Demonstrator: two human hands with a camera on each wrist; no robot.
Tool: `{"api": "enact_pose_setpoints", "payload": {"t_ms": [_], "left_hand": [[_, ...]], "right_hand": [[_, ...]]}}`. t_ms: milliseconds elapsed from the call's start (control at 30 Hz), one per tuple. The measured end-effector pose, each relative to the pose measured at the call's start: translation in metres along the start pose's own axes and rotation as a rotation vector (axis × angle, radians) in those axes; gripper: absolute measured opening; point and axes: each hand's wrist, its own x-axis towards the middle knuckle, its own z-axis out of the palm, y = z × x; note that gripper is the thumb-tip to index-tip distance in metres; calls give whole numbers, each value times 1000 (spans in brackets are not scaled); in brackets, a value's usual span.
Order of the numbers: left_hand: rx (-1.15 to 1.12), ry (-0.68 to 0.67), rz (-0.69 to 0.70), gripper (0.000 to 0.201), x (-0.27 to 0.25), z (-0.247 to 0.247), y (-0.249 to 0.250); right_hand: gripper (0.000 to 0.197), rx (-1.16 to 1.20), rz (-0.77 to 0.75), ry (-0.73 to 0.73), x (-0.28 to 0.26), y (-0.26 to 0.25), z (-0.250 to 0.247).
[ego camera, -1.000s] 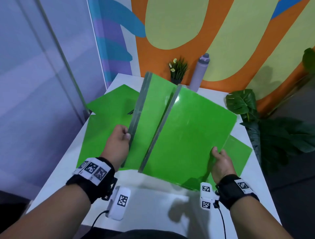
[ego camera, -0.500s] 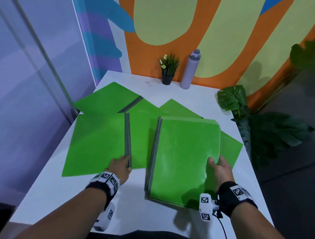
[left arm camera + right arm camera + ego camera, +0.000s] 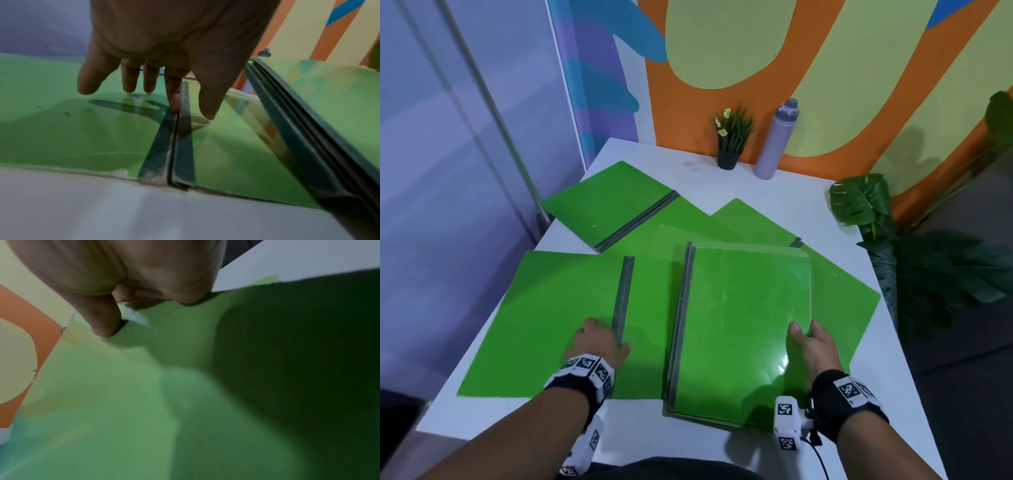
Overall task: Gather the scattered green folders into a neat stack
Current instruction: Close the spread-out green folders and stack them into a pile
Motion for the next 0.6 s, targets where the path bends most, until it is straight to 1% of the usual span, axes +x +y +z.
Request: {"api": "enact_pose_setpoints", "payload": {"t_ms": [100, 167, 267, 333, 367, 433, 500, 533, 600], "left_hand": [[10, -53, -13, 46, 3, 7, 2], [-35, -45, -36, 42, 6, 11, 0], [-205, 22, -76, 37, 0, 0, 5], [-376, 91, -76, 32, -9, -18, 12], [-450, 129, -47, 29, -13, -29, 15], [-526, 205, 81, 26, -23, -56, 20], [-545, 349, 232, 14, -38, -88, 22], [-551, 434, 278, 10, -47, -105, 23], [-555, 587, 321, 11, -63, -137, 22]], "right_hand": [[69, 5, 3, -3, -1, 2, 5], [69, 9, 11, -9, -2, 3, 7], [68, 34, 11, -4, -4, -2, 6], [68, 54, 9, 8, -3, -7, 2], [69, 69, 6, 15, -2, -11, 0], [69, 106, 4, 16, -1, -19, -3], [70, 162, 6, -23, -2, -26, -2], [72, 201, 5, -53, -3, -29, 0], [74, 264, 5, -103, -4, -35, 5]]}}
